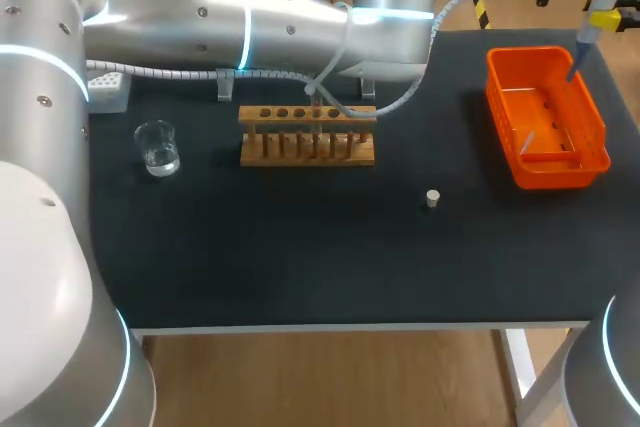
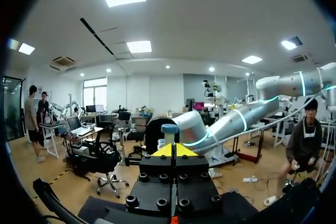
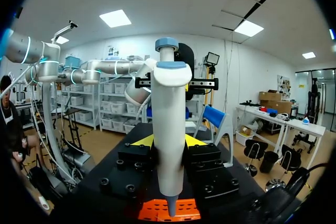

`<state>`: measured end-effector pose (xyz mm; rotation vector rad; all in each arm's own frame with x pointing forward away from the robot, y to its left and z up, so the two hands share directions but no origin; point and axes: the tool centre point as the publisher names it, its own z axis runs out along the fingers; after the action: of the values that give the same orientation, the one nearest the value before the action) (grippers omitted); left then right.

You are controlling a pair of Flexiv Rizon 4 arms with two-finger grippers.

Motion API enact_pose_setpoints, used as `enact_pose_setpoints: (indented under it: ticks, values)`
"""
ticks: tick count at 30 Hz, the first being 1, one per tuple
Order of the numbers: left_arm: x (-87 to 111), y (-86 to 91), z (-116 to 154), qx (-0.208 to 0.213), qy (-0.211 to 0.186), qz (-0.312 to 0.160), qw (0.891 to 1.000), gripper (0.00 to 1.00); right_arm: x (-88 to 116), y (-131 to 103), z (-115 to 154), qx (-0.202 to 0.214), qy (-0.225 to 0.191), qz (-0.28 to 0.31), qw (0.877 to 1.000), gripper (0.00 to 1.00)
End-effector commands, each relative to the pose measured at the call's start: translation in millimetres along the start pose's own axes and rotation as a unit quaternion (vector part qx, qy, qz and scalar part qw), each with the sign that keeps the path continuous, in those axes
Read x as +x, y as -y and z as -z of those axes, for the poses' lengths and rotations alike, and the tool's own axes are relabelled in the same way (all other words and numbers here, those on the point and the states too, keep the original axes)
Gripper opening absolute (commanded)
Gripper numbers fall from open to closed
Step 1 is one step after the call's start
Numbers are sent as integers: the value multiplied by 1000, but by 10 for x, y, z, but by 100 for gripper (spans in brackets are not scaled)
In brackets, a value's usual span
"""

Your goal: Invert the test tube, pick up the pipette, mount the tip to pipette, aspirate from beaker and dispense into the tube, eject the tip, return the pipette, and cap with the stopper.

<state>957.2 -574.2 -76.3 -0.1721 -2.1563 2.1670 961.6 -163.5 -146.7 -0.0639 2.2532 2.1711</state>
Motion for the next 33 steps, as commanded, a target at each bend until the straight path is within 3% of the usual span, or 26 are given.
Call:
enact_pose_setpoints:
  ticks: [1, 8, 17, 21, 22, 23, 33]
  values:
    - [-24, -58, -24, -1, -2, 0, 1000, 0, -9, -70, -11, 2, -1, 0, 1000, 0]
    - [-28, 58, -2, 7, 12, -11, 1000, 0, -9, -70, -11, 2, -1, 0, 1000, 0]
    - [-26, 334, 19, 7, 22, -42, 999, 0, -9, -70, -11, 2, -1, 0, 1000, 0]
    - [-11, 365, 15, 5, 27, -44, 999, 0, -9, -70, -11, 2, -1, 0, 1000, 0]
    - [-8, 367, 24, 2, 28, -40, 999, 63, -9, -70, -11, 2, -1, 0, 1000, 0]
    - [-2, 368, 50, 2, 30, -41, 999, 100, -9, -70, -11, 2, -1, 0, 1000, 0]
    - [137, 447, 631, -36, 52, -24, 998, 100, -9, -70, -11, 2, -1, 0, 1000, 0]
